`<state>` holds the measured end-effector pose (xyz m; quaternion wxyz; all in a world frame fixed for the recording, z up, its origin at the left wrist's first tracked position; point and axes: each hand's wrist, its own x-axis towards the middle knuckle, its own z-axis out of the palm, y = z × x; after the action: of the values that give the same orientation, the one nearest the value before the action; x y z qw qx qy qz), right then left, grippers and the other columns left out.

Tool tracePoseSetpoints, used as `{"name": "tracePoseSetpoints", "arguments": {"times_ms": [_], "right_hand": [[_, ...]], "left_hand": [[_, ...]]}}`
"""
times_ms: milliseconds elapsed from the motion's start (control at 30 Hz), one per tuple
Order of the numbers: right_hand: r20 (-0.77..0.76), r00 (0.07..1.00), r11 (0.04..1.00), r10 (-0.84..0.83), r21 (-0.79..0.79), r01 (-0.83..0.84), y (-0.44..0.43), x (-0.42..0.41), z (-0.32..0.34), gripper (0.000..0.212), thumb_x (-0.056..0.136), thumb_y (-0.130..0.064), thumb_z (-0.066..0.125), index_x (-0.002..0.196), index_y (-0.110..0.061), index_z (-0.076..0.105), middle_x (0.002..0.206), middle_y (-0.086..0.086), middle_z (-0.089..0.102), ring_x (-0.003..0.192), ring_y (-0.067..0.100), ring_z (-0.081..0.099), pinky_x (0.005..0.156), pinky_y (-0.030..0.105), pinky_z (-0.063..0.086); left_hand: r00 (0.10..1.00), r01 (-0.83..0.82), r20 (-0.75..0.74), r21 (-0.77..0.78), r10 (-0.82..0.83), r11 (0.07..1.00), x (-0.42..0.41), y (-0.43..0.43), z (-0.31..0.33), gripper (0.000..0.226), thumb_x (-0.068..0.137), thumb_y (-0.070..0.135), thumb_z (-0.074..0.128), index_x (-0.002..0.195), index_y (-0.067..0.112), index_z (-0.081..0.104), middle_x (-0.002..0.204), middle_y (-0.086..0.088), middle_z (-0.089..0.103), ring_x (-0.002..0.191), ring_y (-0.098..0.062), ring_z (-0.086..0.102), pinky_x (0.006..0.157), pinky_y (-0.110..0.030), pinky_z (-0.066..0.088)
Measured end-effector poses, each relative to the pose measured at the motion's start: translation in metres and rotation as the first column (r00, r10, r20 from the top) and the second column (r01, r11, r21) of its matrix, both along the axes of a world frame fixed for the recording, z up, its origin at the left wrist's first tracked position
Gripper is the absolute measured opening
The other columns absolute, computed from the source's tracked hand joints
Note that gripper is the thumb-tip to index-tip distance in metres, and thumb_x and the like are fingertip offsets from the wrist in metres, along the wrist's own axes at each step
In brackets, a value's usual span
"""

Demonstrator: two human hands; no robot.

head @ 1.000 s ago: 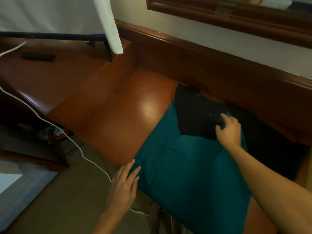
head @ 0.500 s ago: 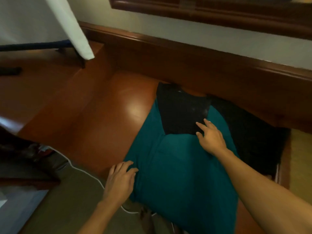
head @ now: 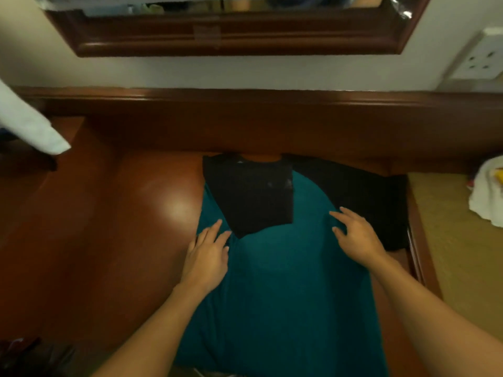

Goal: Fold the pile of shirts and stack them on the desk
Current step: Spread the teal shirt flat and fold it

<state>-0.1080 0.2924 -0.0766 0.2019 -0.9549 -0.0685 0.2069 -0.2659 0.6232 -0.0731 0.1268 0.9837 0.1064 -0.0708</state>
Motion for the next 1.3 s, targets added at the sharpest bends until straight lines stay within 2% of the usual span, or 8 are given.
{"name": "tracePoseSetpoints", "arguments": {"times_ms": [67, 133, 333, 567, 733, 867, 1067, 1300], "right_hand": [[0.062, 0.989, 0.990, -0.134, 0.053, 0.131, -0.008, -0.004, 0.007, 0.049, 0.100, -0.025, 0.059, 0.147, -0.028, 0.050, 0.157, 0.003, 0.041, 0.144, 0.025, 0.036, 0.118, 0.044, 0.031], [0.130, 0.954, 0.960, -0.272, 0.112, 0.258, -0.020, -0.006, 0.015, 0.047, 0.098, -0.023, 0.062, 0.144, -0.024, 0.054, 0.149, 0.008, 0.050, 0.134, 0.028, 0.047, 0.112, 0.045, 0.041], [0.104, 0.766, 0.762, -0.634, 0.251, 0.597, -0.065, -0.024, 0.036, 0.043, 0.096, -0.022, 0.067, 0.138, -0.020, 0.061, 0.130, 0.013, 0.065, 0.116, 0.029, 0.062, 0.099, 0.037, 0.048], [-0.058, 0.638, 0.596, -0.768, 0.299, 0.745, -0.097, -0.088, 0.048, 0.043, 0.096, -0.023, 0.068, 0.138, -0.021, 0.061, 0.119, 0.007, 0.071, 0.106, 0.022, 0.066, 0.098, 0.042, 0.052], [-0.041, 0.711, 0.684, -0.702, 0.238, 0.690, -0.111, -0.140, 0.024, 0.040, 0.090, -0.022, 0.075, 0.129, -0.016, 0.068, 0.111, 0.004, 0.073, 0.095, 0.016, 0.065, 0.081, 0.020, 0.043], [-0.064, 0.725, 0.704, -0.685, 0.195, 0.683, -0.123, -0.166, 0.004, 0.034, 0.085, -0.025, 0.079, 0.119, -0.019, 0.074, 0.098, -0.002, 0.069, 0.090, 0.019, 0.066, 0.086, 0.035, 0.054], [-0.067, 0.779, 0.762, -0.623, 0.170, 0.624, -0.110, -0.184, -0.001, 0.037, 0.088, -0.037, 0.075, 0.124, -0.031, 0.069, 0.097, -0.011, 0.062, 0.090, 0.013, 0.063, 0.080, 0.033, 0.053], [-0.042, 0.767, 0.761, -0.640, 0.102, 0.641, -0.081, -0.200, -0.004, 0.030, 0.091, -0.041, 0.071, 0.119, -0.034, 0.066, 0.108, -0.013, 0.057, 0.099, 0.012, 0.061, 0.076, 0.029, 0.049]], "left_hand": [[0.993, 0.091, -0.069, -0.005, -0.091, 0.996, 0.018, 0.004, 0.003, 0.054, 0.105, 0.032, 0.044, 0.157, 0.029, 0.030, 0.169, 0.006, 0.013, 0.154, -0.018, 0.015, 0.124, -0.050, 0.016], [0.976, 0.136, -0.172, -0.011, -0.136, 0.991, 0.034, 0.006, 0.004, 0.051, 0.107, 0.034, 0.040, 0.157, 0.030, 0.031, 0.168, 0.008, 0.017, 0.153, -0.015, 0.016, 0.125, -0.052, 0.009], [0.981, 0.174, -0.082, -0.053, -0.178, 0.983, 0.074, -0.020, 0.015, 0.039, 0.103, 0.031, 0.051, 0.141, 0.027, 0.055, 0.149, 0.005, 0.048, 0.134, -0.021, 0.047, 0.113, -0.048, 0.036], [0.979, 0.180, 0.000, -0.468, -0.204, 0.865, 0.162, -0.149, 0.038, 0.028, 0.095, 0.025, 0.069, 0.121, 0.017, 0.072, 0.119, 0.002, 0.071, 0.100, -0.011, 0.065, 0.094, -0.021, 0.048], [0.983, 0.077, -0.082, -0.622, -0.163, 0.779, 0.212, -0.268, 0.038, 0.025, 0.089, 0.031, 0.075, 0.109, 0.015, 0.076, 0.098, -0.001, 0.076, 0.092, -0.012, 0.070, 0.091, -0.027, 0.054], [0.976, -0.057, -0.197, -0.641, -0.092, 0.766, 0.232, -0.331, 0.020, 0.022, 0.090, 0.034, 0.076, 0.101, 0.016, 0.074, 0.092, -0.002, 0.074, 0.086, -0.015, 0.070, 0.088, -0.034, 0.058], [0.971, -0.173, -0.231, -0.527, 0.056, 0.832, 0.247, -0.370, 0.000, 0.043, 0.086, 0.042, 0.078, 0.108, 0.006, 0.070, 0.104, -0.005, 0.068, 0.093, -0.024, 0.066, 0.075, -0.028, 0.052], [0.966, -0.229, -0.229, -0.552, 0.119, 0.802, 0.256, -0.357, 0.009, 0.007, 0.088, 0.014, 0.068, 0.090, 0.008, 0.065, 0.094, -0.012, 0.067, 0.072, -0.025, 0.067, 0.064, -0.036, 0.062]]}}
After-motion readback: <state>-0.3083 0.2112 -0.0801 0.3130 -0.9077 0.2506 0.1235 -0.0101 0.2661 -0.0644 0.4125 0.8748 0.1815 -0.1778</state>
